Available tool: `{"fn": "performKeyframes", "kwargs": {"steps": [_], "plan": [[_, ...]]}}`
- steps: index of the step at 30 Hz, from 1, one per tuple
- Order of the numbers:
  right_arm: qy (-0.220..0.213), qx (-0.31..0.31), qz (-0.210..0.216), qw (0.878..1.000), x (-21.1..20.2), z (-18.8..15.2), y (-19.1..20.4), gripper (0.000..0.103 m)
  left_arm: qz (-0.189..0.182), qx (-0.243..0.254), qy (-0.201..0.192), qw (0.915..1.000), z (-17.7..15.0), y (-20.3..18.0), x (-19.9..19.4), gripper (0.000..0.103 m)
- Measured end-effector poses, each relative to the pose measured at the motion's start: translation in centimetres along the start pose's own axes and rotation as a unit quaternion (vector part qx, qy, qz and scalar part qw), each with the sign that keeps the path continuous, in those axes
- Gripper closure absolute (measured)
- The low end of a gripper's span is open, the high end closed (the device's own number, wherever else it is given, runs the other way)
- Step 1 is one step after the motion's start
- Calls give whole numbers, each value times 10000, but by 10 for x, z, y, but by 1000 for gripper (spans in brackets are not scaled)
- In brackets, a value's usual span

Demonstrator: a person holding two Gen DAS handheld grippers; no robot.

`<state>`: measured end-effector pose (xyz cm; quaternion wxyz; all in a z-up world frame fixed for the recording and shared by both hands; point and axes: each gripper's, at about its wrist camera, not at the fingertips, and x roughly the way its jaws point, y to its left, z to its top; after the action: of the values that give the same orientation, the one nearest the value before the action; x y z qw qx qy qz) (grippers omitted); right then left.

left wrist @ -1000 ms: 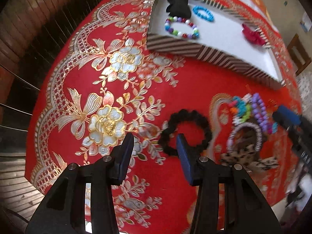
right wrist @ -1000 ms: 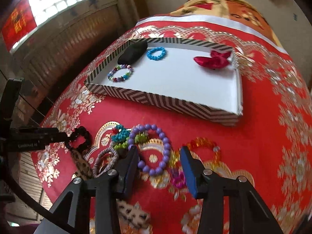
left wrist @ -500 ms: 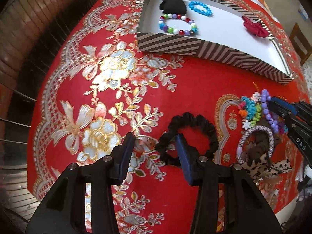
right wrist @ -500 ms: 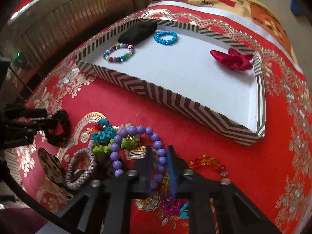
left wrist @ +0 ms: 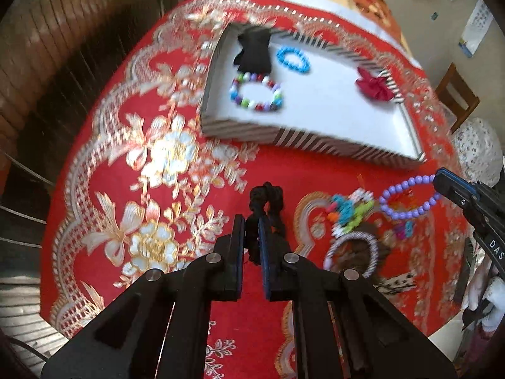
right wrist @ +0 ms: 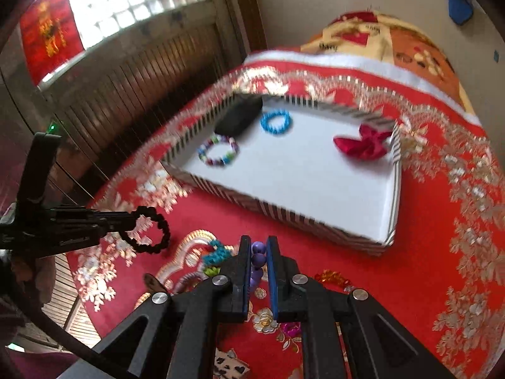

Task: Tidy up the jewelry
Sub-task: 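Grasp the black scrunchie with the left tool while the right tool grasps the purple bead bracelet, then carry the black scrunchie and purple bracelet over the white box with both tools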

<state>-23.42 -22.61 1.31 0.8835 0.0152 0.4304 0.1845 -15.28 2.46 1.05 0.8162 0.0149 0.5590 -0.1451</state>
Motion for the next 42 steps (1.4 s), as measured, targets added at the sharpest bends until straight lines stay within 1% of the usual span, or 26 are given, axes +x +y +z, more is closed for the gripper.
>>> {"fn": "performKeyframes", "kwargs": {"steps": [4, 8, 16, 19, 29, 42], "plan": [[-194, 39, -26, 9998, -20, 7, 0, 94, -49, 124, -210, 9997, 12, -12, -15, 96], [-321, 49, -116, 9994, -36, 11, -3, 94, -69, 241, -386, 9989, 17, -22, -29, 96], [-524, 15, -246, 9983, -57, 18, -8, 94, -90, 537, -665, 9963, 37, -51, -41, 96], [-556, 41, -289, 9980, -61, 21, -12, 94, -94, 601, -708, 9956, 44, -58, -42, 96], [-572, 50, -324, 9978, -59, 29, -22, 94, -77, 744, -698, 9948, 62, -75, -29, 96], [-434, 142, -265, 9986, -32, 48, -41, 94, 10, 770, -507, 9957, 87, -82, 1, 96]]}}
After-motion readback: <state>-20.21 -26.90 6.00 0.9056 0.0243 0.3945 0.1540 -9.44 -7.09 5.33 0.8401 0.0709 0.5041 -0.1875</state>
